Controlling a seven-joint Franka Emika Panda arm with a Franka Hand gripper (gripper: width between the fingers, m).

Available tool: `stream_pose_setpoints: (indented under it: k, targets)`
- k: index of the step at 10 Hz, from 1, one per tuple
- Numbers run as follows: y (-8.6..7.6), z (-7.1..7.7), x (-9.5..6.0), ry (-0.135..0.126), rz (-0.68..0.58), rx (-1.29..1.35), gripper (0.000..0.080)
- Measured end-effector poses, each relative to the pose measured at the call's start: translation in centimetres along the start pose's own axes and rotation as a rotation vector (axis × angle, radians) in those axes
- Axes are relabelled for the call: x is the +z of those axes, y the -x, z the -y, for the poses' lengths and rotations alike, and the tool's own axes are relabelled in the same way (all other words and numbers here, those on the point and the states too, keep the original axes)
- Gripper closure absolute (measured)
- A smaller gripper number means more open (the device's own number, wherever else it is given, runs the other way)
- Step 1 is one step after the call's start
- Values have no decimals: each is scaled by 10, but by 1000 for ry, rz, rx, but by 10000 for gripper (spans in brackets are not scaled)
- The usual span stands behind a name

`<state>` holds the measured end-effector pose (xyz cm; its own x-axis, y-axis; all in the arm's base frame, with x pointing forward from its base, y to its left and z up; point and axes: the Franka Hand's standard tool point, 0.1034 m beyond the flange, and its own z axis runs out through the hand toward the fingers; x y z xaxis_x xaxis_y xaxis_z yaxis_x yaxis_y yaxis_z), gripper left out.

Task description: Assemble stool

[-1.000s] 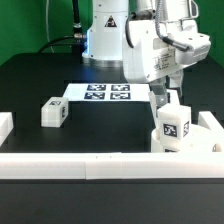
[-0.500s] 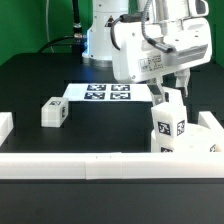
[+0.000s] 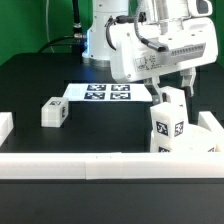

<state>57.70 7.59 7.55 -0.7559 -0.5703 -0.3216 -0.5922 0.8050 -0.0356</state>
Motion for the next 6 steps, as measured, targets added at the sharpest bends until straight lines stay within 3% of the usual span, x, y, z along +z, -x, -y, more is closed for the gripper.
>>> stream_pose_setpoints:
  k: [1, 2, 4, 6]
  targets:
    - [4, 2, -6, -3, 11, -25, 241]
    - [10, 2, -13, -6, 25, -51, 165]
    - [18, 4, -26, -16, 48, -170, 153]
    - [15, 4, -23, -17, 40, -315, 150]
